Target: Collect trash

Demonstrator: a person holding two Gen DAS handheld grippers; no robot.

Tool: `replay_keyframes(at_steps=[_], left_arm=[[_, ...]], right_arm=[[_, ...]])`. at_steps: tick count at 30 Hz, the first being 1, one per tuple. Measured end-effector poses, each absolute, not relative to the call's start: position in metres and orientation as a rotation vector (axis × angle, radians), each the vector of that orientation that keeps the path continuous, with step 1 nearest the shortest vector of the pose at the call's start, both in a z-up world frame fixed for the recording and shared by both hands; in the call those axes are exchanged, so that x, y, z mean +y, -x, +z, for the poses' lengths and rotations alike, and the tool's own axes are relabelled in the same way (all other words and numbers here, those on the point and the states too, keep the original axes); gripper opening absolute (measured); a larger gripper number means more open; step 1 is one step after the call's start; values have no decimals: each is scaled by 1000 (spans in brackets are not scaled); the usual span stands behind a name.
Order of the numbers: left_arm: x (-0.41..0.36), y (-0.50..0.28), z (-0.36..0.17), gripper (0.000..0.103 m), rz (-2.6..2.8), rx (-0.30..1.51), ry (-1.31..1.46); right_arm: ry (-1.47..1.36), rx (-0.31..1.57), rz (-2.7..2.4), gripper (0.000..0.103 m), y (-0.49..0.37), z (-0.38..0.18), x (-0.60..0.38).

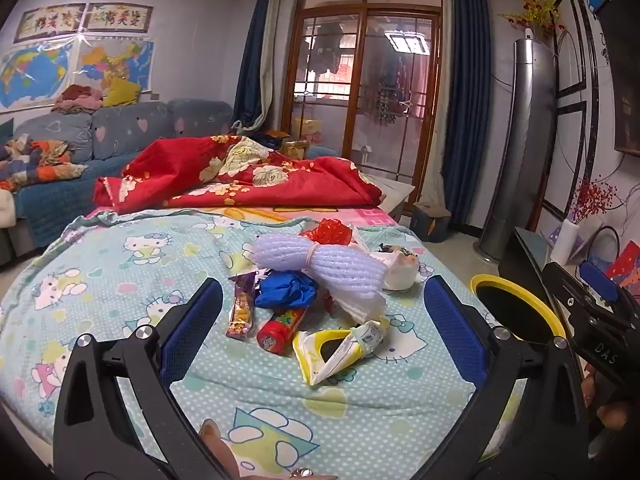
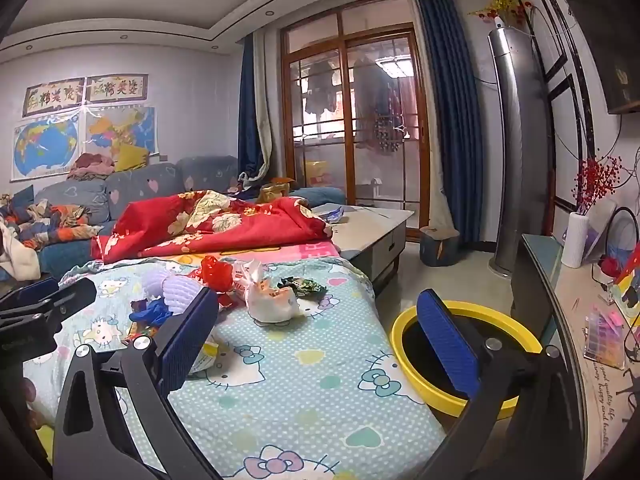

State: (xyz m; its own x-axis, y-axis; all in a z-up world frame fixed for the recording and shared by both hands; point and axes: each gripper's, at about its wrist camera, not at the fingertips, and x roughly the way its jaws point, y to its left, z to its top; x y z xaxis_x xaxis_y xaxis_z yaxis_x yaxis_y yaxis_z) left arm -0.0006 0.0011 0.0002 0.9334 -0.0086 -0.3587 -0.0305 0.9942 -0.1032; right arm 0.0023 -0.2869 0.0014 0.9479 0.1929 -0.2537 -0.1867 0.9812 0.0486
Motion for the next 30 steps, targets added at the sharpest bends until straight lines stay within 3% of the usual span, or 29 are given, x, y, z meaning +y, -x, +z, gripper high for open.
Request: replay_keyframes(at_steps=[30], left_arm=[[1, 1, 0, 93, 6, 369, 111]], right_arm=[[-13, 253, 194, 97, 1, 1, -283]])
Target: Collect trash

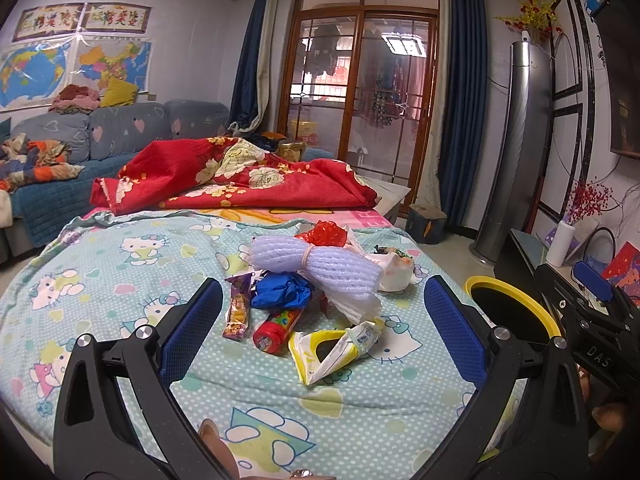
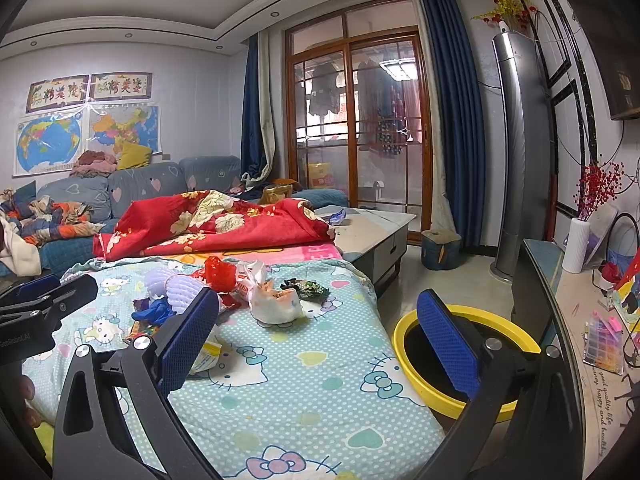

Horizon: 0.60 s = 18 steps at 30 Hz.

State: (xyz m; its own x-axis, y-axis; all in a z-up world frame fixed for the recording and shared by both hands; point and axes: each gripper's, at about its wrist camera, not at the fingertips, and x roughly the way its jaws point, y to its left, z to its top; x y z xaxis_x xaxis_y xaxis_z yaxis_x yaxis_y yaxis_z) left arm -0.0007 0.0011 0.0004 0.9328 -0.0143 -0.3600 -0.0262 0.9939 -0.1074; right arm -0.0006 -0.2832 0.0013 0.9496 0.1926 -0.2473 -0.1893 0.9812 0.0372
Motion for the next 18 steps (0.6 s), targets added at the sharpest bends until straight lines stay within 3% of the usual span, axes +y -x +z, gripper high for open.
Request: replay_keyframes(at_steps=[18], left_arm=[[-11, 4, 8, 93, 6, 372, 111]], right_arm=[[-11, 255, 194, 97, -1, 1, -283]])
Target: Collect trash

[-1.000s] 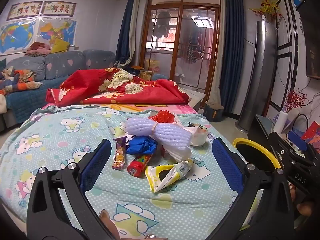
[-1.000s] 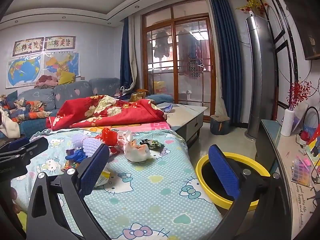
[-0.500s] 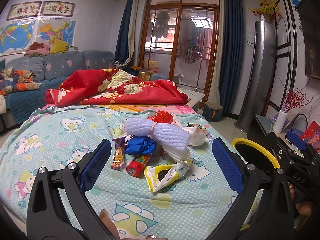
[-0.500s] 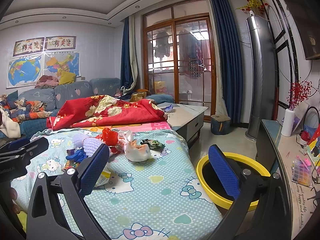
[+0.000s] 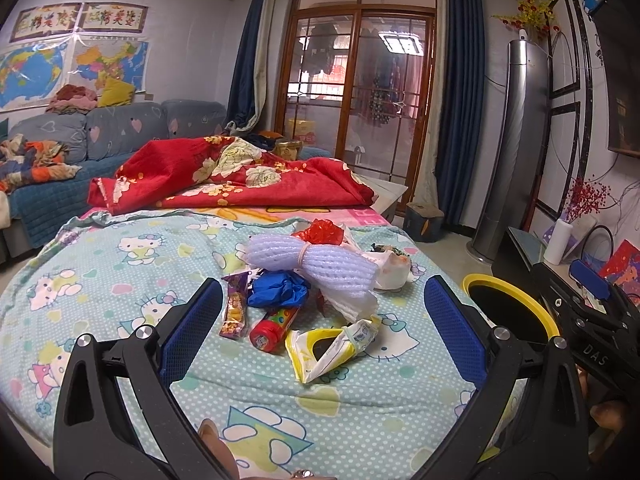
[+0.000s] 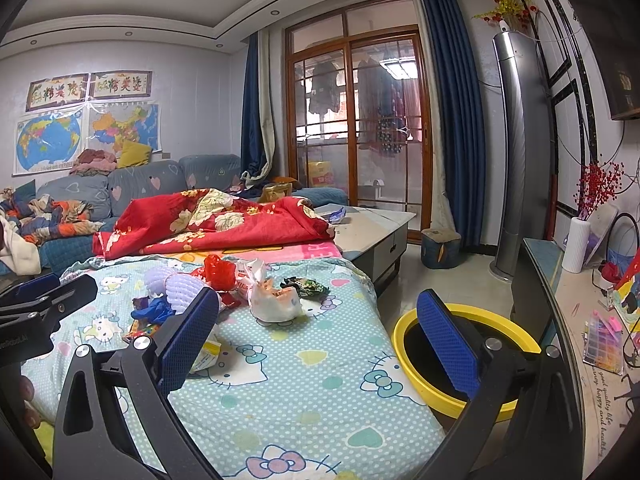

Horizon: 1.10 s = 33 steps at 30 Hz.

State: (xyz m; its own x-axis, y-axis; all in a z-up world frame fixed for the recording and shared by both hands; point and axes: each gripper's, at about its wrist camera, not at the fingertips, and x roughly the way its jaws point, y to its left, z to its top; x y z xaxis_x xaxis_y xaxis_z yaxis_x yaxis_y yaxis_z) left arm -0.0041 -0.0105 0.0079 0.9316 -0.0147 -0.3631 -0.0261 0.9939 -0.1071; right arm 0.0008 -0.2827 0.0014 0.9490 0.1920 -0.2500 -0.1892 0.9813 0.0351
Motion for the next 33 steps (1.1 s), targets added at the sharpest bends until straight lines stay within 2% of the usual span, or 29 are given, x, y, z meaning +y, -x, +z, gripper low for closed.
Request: replay_keyframes(at_steps=[33], left_arm=[[-5, -3, -5, 93, 0, 407, 120]], right_arm=[[-9, 262, 204, 97, -3, 0, -279]])
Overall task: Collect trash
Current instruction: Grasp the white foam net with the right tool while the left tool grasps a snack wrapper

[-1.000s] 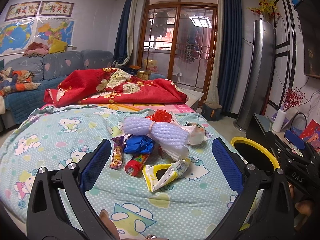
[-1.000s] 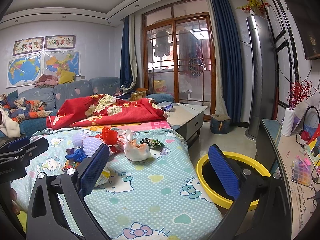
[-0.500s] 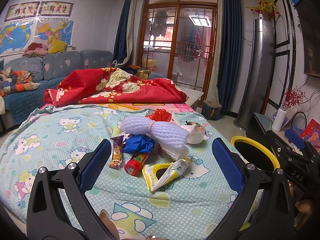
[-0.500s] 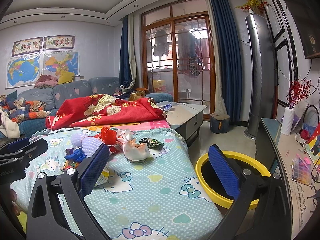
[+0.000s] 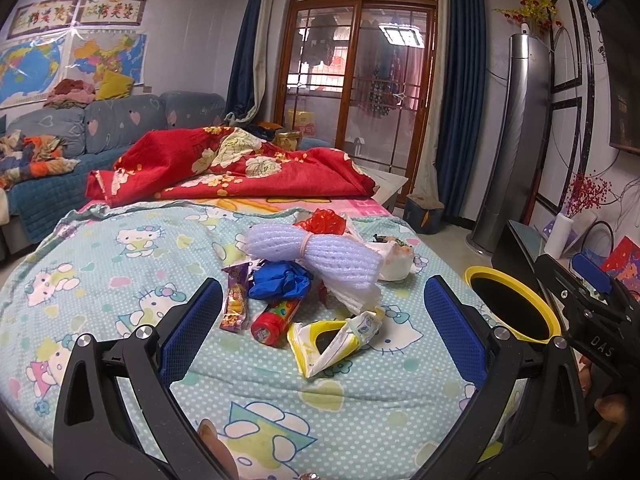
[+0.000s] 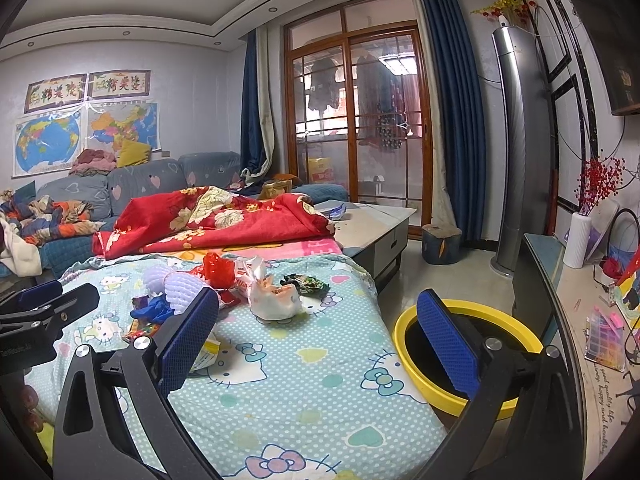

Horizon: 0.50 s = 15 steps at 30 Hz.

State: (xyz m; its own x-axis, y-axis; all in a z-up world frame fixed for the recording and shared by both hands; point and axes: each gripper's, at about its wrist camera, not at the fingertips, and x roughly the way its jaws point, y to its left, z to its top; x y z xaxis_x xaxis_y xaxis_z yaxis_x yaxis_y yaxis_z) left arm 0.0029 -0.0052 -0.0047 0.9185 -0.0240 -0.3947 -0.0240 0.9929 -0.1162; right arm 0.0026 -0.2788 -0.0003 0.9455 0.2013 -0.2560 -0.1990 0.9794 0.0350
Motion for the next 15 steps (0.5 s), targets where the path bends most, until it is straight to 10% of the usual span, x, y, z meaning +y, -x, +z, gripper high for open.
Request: replay_keyframes(at_steps=[15], left_arm=[[52, -16, -4, 93, 125, 424, 186]], right_arm=[[51, 325, 381, 97, -23, -2, -232]])
